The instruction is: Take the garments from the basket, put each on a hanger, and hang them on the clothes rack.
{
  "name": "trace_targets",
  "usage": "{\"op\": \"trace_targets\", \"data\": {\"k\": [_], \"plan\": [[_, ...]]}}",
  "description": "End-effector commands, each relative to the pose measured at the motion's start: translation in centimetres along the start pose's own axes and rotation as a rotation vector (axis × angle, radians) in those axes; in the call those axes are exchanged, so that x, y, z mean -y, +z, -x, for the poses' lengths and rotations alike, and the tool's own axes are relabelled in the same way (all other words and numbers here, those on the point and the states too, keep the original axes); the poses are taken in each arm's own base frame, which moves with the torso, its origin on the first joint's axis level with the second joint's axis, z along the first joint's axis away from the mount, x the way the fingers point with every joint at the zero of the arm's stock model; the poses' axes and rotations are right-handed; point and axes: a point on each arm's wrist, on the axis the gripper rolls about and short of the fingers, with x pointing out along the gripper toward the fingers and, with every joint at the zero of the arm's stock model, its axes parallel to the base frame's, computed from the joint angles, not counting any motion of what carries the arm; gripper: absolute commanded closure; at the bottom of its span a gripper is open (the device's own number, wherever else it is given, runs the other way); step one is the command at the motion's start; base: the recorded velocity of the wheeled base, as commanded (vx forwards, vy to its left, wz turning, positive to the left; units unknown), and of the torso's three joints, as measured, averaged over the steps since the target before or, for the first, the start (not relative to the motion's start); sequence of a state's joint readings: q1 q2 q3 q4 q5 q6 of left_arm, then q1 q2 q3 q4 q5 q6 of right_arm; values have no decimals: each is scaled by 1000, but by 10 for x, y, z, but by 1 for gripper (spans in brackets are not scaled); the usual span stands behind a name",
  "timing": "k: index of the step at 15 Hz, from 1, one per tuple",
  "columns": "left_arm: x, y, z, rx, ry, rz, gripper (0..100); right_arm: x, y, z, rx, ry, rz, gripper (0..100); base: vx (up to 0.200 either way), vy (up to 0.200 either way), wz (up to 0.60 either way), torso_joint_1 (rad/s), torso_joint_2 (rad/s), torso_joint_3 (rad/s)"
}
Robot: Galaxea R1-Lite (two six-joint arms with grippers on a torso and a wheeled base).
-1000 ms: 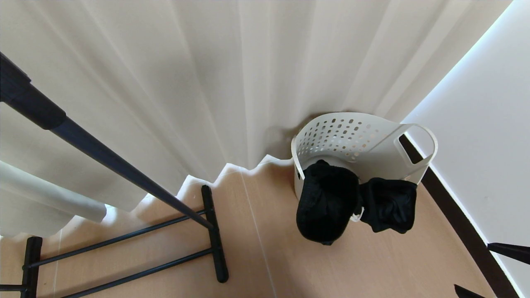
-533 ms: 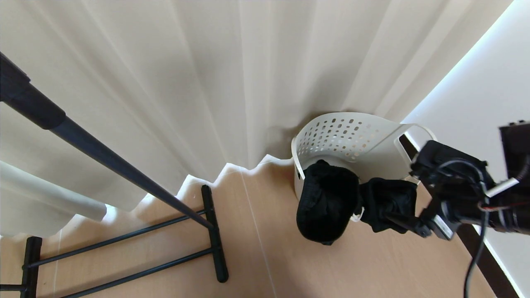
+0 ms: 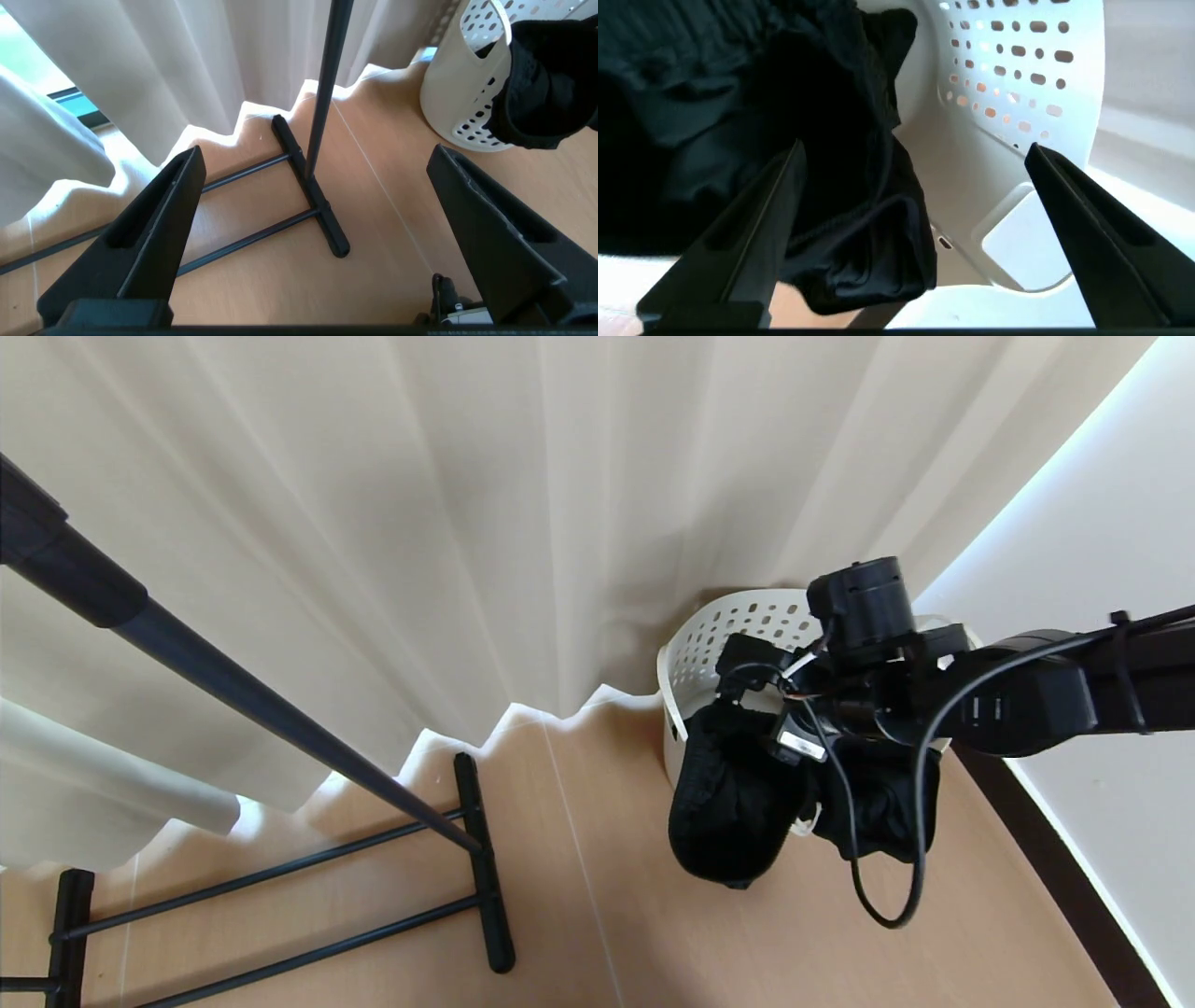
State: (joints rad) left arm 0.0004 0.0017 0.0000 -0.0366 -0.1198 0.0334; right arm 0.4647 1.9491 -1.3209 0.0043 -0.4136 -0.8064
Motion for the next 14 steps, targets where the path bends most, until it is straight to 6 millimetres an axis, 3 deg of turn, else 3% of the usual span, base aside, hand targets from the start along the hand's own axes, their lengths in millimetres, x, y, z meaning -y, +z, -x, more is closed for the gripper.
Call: {"op": "trace_targets", "data": {"k": [1, 11, 14], "plan": [[0, 0, 0, 0, 1, 0, 0, -16, 8, -34, -45, 14, 26, 0, 0, 0, 0, 0, 0, 0], [0, 0, 0, 0, 1, 0, 0, -11, 26, -64, -45, -36, 6, 0, 0, 0, 0, 0, 0, 0], [0, 0, 0, 0, 1, 0, 0, -5, 23, -73, -63, -42, -3, 0, 0, 0, 0, 0, 0, 0]]}}
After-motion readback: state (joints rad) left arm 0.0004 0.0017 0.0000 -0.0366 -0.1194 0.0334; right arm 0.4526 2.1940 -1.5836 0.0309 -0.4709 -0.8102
